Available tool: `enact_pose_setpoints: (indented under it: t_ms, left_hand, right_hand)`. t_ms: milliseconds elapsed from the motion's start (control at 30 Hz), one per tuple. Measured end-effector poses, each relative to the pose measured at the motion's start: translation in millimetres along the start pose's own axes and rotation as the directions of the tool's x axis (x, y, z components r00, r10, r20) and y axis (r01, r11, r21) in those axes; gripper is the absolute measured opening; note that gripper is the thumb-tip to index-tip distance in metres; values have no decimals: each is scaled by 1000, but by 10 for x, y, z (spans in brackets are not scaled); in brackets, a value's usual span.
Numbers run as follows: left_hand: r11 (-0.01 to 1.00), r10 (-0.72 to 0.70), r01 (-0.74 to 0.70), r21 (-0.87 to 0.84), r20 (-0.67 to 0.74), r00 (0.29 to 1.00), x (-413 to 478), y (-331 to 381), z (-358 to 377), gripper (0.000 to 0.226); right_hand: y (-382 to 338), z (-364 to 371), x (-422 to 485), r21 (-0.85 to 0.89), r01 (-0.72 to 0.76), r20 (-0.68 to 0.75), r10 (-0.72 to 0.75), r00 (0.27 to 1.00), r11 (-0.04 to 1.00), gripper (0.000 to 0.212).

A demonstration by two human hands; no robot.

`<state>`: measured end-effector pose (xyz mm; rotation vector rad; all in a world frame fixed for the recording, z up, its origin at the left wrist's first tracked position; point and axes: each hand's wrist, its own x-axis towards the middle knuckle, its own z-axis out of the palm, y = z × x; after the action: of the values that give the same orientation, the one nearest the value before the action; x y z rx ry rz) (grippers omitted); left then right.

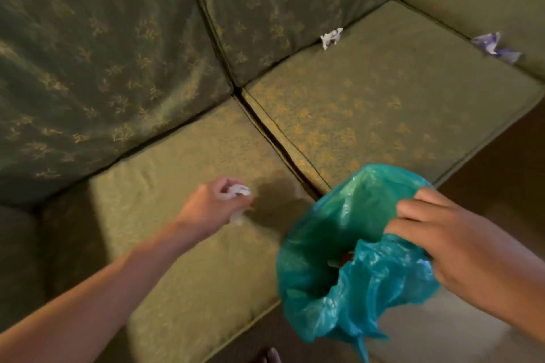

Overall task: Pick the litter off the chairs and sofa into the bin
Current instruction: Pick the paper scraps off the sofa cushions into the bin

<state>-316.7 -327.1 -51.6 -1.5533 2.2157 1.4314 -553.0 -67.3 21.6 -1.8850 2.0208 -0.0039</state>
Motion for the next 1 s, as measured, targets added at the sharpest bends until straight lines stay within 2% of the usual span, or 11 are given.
enact_pose_setpoints:
  t_ms: [67,133,300,333,400,500,567,633,767,900,1000]
  left_hand:
    - [995,94,-95,7,74,993,-239,303,363,32]
    - [982,169,-178,67,124,978,-458,625,709,39]
    - [983,161,-182,22,366,917,-836,1435,1379,93]
    - [978,180,-207,24,402,898,-894,1625,1502,91]
    - [957,218,-285,55,513,830,-1071,2043,1729,70]
    - [861,205,-458,221,674,710,-1310,2600,2104,52]
    - [703,246,-588,400,639,729,-1301,2836,2427,32]
    - [627,373,-644,438,556,742,-1220,3068,2749,20]
    - [653,575,-708,267,434,694,-1056,3675,3294,9]
    - [611,671,-751,252,338,660,-993,4174,3742,14]
    - [675,658,-724,139,329,677,-925,4373,3891,14]
  right_hand:
    - [11,-17,-124,13,-2,-11,2,1000,1000,33]
    - [101,-12,-342,61,0,-26,2,1000,998,28]
    - [567,215,-968,116,-61,22,59,998,991,21]
    - [711,226,-1105,141,-86,0,87,996,986,30]
    - [996,148,-1370,200,-144,-62,159,985,969,44]
    - [1438,-104,-1787,245,-248,-133,286,949,937,43]
    - [1754,-248,-2037,249,-263,-176,311,934,932,42]
    - [2074,-392,-2231,225,-274,-214,321,923,935,41]
    - [2661,-718,-2542,99,-395,-285,406,868,913,50]
    - [3100,-880,-2664,-35,-515,-215,496,841,857,73]
    - [3320,-851,-2583,21,-469,-237,460,856,883,55]
